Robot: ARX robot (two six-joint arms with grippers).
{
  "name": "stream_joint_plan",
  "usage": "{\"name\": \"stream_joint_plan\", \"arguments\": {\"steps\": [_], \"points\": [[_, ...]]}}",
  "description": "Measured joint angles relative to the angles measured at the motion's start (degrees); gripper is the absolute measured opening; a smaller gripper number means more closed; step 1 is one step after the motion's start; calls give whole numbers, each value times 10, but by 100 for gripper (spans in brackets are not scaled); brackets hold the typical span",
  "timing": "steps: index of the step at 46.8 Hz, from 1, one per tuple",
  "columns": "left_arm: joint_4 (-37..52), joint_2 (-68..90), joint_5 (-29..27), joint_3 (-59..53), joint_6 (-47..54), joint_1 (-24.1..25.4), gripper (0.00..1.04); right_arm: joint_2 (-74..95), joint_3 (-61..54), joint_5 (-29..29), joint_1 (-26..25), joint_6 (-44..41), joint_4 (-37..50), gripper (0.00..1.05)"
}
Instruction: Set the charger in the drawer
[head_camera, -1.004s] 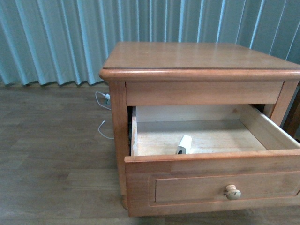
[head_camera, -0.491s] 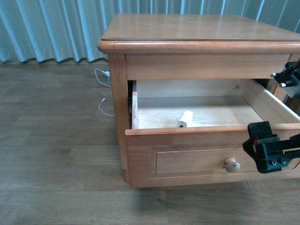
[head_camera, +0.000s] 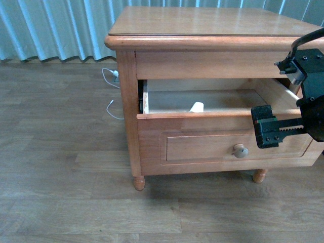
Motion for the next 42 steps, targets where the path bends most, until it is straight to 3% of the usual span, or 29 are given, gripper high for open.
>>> {"name": "stream_joint_plan", "arguments": {"steps": [12,42], "points": [[0,0,0,0,0,0,99,70,61,32,-8,11,27,97],[0,0,0,0,0,0,99,202,254,119,-28,132,36,97]]}}
